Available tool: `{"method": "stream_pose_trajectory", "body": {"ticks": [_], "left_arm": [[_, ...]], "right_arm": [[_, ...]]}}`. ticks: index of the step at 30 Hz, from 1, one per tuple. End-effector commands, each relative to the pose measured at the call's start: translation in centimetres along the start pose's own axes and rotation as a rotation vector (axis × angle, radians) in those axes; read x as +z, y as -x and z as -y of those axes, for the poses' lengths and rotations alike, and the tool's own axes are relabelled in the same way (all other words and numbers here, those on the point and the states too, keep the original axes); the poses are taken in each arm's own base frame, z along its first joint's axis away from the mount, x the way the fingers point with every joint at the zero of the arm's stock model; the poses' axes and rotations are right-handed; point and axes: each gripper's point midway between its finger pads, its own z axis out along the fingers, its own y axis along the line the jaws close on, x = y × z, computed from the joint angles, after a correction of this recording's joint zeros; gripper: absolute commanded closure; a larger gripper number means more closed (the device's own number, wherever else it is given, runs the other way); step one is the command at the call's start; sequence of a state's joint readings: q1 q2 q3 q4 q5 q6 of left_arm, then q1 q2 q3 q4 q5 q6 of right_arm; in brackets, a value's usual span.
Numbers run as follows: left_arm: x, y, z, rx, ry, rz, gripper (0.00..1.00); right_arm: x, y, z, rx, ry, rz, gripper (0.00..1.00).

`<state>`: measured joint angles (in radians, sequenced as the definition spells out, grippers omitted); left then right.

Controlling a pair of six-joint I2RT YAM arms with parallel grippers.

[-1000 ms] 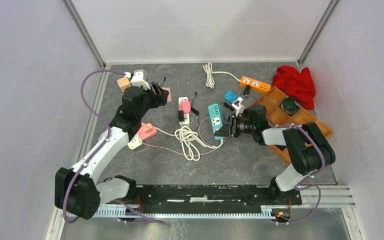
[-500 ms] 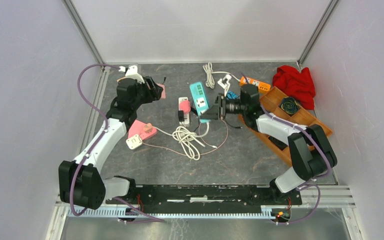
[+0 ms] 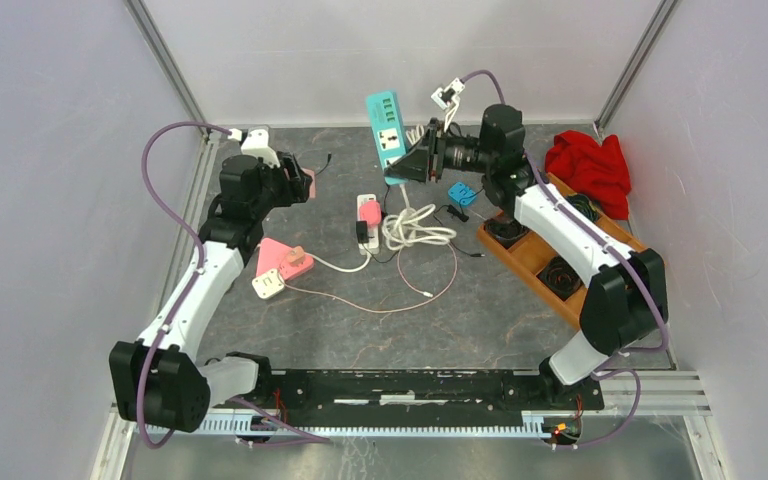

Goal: Pull the plug off the socket
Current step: Place the socket at the center of the board.

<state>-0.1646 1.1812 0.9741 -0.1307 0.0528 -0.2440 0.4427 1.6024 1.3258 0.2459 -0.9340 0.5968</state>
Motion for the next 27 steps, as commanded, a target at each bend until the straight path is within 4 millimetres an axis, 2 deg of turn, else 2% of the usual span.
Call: {"method": "stream_pose_trajectory", "body": {"ticks": [1, 4, 6, 10, 13, 15, 18, 22, 27], "left_arm": [[-0.9, 1.7, -0.3, 0.065, 0.009, 0.069, 0.98], [-1.3, 2.0, -0.3, 0.07, 0.011, 0.082, 0.98], [-1.7, 2.2, -0.4, 0.075, 0.016, 0.094, 0.98], [-2.0, 2.5, -0.4, 0.08, 0.02, 0.104, 0.98], [-2.1, 2.5, -0.4, 0.082, 0.019, 0.106, 0.98], [-2.2, 2.6, -0.4, 0.081, 0.017, 0.108, 0.98], [-2.2, 2.6, -0.2, 0.081, 0.01, 0.109, 0.98], [-2.4, 2.8, -0.1, 0.083, 0.003, 0.114, 0.98], [-2.6, 3.0, 0.1, 0.085, -0.006, 0.121, 0.98]], "right_arm": [[-0.9, 8.2, -3.7, -0.231, 0.002, 0.149, 1.0], [-1.9, 11.8, -2.8, -0.289, -0.07, 0.215, 1.0], [-2.5, 13.9, -1.2, -0.309, -0.134, 0.256, 1.0], [-2.9, 17.0, 4.1, -0.4, -0.319, 0.277, 1.0], [-2.6, 17.8, 7.6, -0.425, -0.391, 0.276, 1.0], [-2.4, 17.3, 10.3, -0.413, -0.433, 0.267, 1.0], [-2.1, 15.4, 14.8, -0.367, -0.484, 0.239, 1.0], [-2.3, 11.9, 20.9, -0.309, -0.564, 0.183, 1.0], [-4.3, 6.6, 27.5, -0.218, -0.683, 0.105, 0.98]]}}
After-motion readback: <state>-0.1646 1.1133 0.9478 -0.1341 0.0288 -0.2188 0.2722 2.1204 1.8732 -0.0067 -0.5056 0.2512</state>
